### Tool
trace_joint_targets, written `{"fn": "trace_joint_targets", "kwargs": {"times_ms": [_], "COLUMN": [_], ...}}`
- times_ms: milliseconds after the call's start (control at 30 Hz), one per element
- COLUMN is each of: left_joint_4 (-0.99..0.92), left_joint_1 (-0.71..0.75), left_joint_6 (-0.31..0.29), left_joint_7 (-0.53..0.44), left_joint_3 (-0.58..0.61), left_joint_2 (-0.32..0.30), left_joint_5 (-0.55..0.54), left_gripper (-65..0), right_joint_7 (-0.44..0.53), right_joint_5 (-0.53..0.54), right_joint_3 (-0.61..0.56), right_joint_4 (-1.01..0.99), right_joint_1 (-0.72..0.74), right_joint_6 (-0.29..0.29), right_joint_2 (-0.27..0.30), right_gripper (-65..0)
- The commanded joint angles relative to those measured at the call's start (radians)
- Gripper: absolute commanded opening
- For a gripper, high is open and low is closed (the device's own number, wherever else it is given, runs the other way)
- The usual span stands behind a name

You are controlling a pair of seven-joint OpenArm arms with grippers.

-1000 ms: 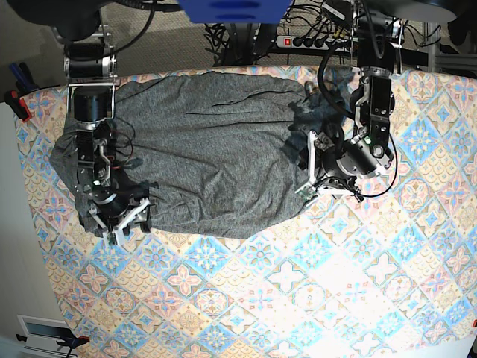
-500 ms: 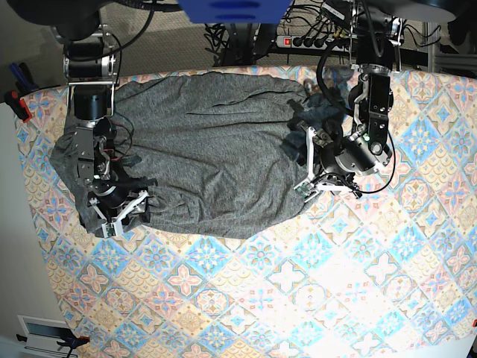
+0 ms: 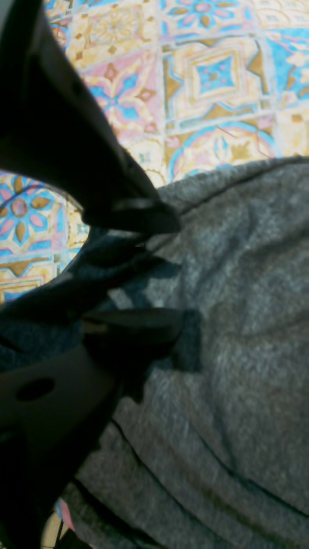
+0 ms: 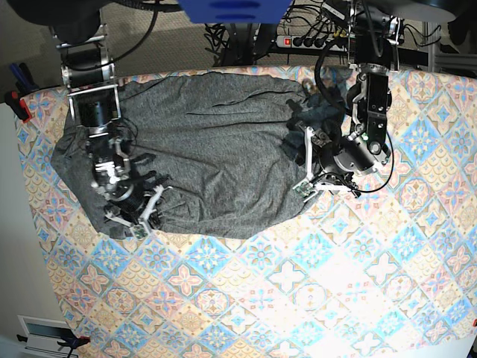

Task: Layout the t-shirt on the table in an organized manner, then fold the t-shirt properly
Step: 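Lower both grippers onto the shirt's edge and grasp the fabric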

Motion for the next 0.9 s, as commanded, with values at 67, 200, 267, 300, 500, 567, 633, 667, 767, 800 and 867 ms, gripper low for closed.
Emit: {"fn": "trace_joint_targets", "kwargs": {"times_ms": [67, 200, 267, 300, 500, 567, 633, 667, 767, 800, 867], "left_joint_4": [0.014, 0.014, 0.013, 0.011, 0.008, 0.008, 0.008, 0.008, 0.008, 0.008, 0.008], "left_joint_1": [-0.002, -0.001, -0.001, -0.001, -0.001, -0.001, -0.001, -0.001, -0.001, -0.001, -0.001], "left_joint_6": [0.002, 0.002, 0.002, 0.002, 0.002, 0.002, 0.002, 0.002, 0.002, 0.002, 0.002], "left_joint_7": [-0.013, -0.013, -0.014, -0.014, -0.014, -0.014, -0.014, -0.014, -0.014, -0.014, -0.014], "left_joint_3": [0.002, 0.002, -0.003, -0.003, 0.002, 0.002, 0.003, 0.003, 0.003, 0.003, 0.003], "left_joint_2": [-0.003, -0.001, -0.003, -0.004, -0.004, -0.004, -0.004, -0.004, -0.003, -0.003, -0.003], "left_joint_5": [0.024, 0.024, 0.024, 0.024, 0.025, 0.025, 0.025, 0.025, 0.025, 0.025, 0.025], "left_gripper": [-37.0, -37.0, -37.0, -37.0, -37.0, -37.0, -37.0, -37.0, -37.0, -37.0, -37.0], "right_joint_7": [-0.108, -0.108, -0.110, -0.113, -0.116, -0.116, -0.116, -0.116, -0.113, -0.111, -0.110], "right_joint_5": [-0.034, -0.036, -0.036, -0.036, -0.038, -0.038, -0.038, -0.038, -0.038, -0.038, -0.038], "right_joint_3": [-0.015, 0.054, 0.134, 0.169, 0.223, 0.224, 0.224, 0.224, 0.224, 0.224, 0.224], "right_joint_4": [-0.009, 0.010, 0.045, 0.070, 0.171, 0.183, 0.192, 0.197, 0.228, 0.240, 0.275], "right_joint_1": [-0.017, -0.015, -0.015, -0.015, -0.017, -0.017, -0.017, -0.017, -0.017, -0.017, -0.017], "right_joint_6": [0.062, 0.057, 0.036, 0.028, 0.021, 0.019, 0.019, 0.019, -0.029, -0.058, -0.105], "right_joint_2": [-0.064, -0.066, -0.066, -0.066, -0.066, -0.066, -0.066, -0.066, -0.066, -0.066, -0.066], "right_gripper": [-64.9, -65.0, -65.0, -65.0, -65.0, -65.0, -65.0, -65.0, -65.0, -65.0, -65.0]}}
